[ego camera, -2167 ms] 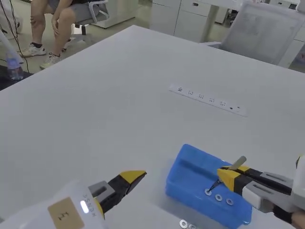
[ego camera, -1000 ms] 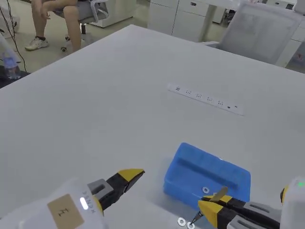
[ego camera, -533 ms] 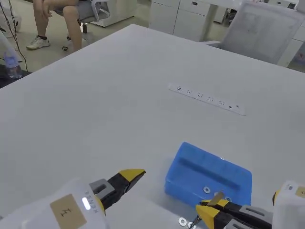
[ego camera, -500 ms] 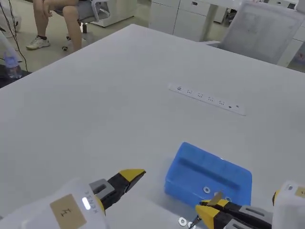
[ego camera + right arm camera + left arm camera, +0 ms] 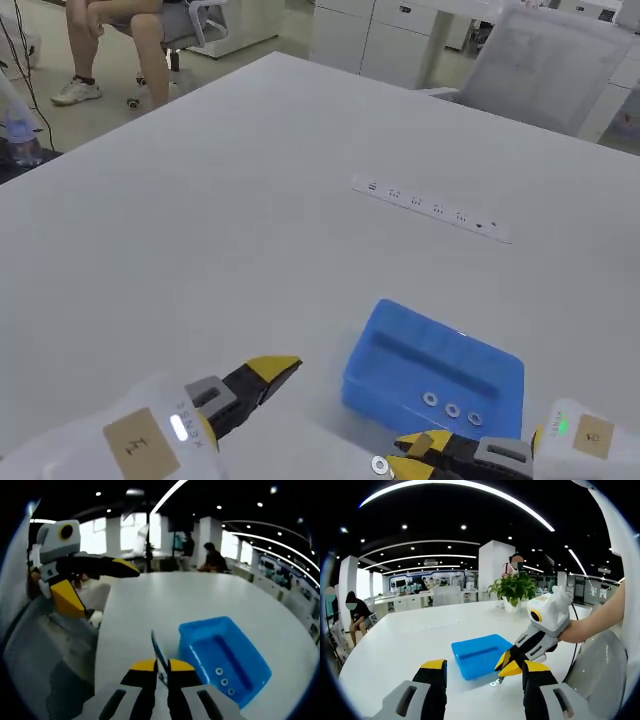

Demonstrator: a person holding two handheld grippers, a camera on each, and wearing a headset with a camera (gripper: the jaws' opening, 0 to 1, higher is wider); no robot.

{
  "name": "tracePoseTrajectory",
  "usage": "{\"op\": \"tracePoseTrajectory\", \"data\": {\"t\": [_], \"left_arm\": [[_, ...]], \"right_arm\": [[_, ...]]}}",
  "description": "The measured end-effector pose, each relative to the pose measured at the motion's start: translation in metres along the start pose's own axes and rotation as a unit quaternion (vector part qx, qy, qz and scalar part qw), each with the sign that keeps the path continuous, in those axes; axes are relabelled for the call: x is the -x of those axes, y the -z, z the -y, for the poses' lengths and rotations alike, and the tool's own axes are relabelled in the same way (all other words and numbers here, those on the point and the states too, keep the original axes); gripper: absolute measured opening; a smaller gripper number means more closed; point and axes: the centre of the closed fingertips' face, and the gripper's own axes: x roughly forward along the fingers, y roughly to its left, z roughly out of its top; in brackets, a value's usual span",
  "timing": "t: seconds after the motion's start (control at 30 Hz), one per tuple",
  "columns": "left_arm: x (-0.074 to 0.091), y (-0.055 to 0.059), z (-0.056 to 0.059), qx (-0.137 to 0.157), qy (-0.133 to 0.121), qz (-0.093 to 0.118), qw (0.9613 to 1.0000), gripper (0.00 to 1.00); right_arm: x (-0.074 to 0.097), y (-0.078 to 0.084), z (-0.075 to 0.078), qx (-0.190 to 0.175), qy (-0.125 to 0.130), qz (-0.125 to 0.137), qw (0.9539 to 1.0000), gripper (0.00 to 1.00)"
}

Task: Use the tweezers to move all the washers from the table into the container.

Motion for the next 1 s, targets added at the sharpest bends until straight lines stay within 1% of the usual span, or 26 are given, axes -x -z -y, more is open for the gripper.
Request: {"op": "tracePoseTrajectory", "data": {"t": [0.03, 0.13, 0.2, 0.33, 0.43, 0.47, 0.63, 0.77, 0.9, 0.93, 1.0], "left_arm": [[0.0, 0.0, 0.0, 0.0, 0.0, 0.0, 1.0, 0.6], [0.0, 0.0, 0.0, -0.002, 0.0, -0.001, 1.0, 0.6], [0.0, -0.001, 0.001, -0.001, 0.001, 0.0, 1.0, 0.6], [0.0, -0.001, 0.0, 0.001, 0.001, 0.002, 1.0, 0.6], [0.0, -0.002, 0.0, 0.002, 0.0, 0.004, 1.0, 0.6], [0.0, -0.002, 0.001, 0.003, 0.001, 0.004, 1.0, 0.6], [0.0, -0.002, 0.002, 0.002, 0.003, 0.004, 1.0, 0.6], [0.0, -0.002, 0.001, 0.003, 0.004, 0.005, 1.0, 0.61], [0.0, -0.002, 0.001, 0.004, 0.004, 0.006, 1.0, 0.61], [0.0, -0.003, 0.001, 0.004, 0.003, 0.007, 1.0, 0.61], [0.0, -0.003, 0.001, 0.007, 0.004, 0.009, 0.9999, 0.61]], "right_arm": [[0.001, 0.0, 0.002, -0.001, 0.003, -0.001, 1.0, 0.03], [0.004, 0.001, 0.007, -0.036, 0.008, 0.0, 0.9993, 0.03], [0.006, 0.002, 0.009, -0.054, 0.006, -0.001, 0.9985, 0.03], [0.013, -0.002, 0.013, -0.067, 0.01, 0.01, 0.9976, 0.03], [0.021, -0.014, 0.014, -0.078, 0.013, 0.025, 0.9966, 0.03], [0.021, -0.015, 0.015, -0.078, 0.014, 0.026, 0.9965, 0.03], [0.031, -0.033, 0.024, -0.083, 0.018, 0.05, 0.9951, 0.03], [0.036, -0.045, 0.032, -0.086, 0.022, 0.066, 0.9938, 0.03], [0.038, -0.053, 0.045, -0.09, 0.026, 0.08, 0.9924, 0.03], [0.037, -0.055, 0.05, -0.096, 0.033, 0.086, 0.9911, 0.03], [0.035, -0.057, 0.057, -0.112, 0.037, 0.097, 0.9883, 0.03]]}}
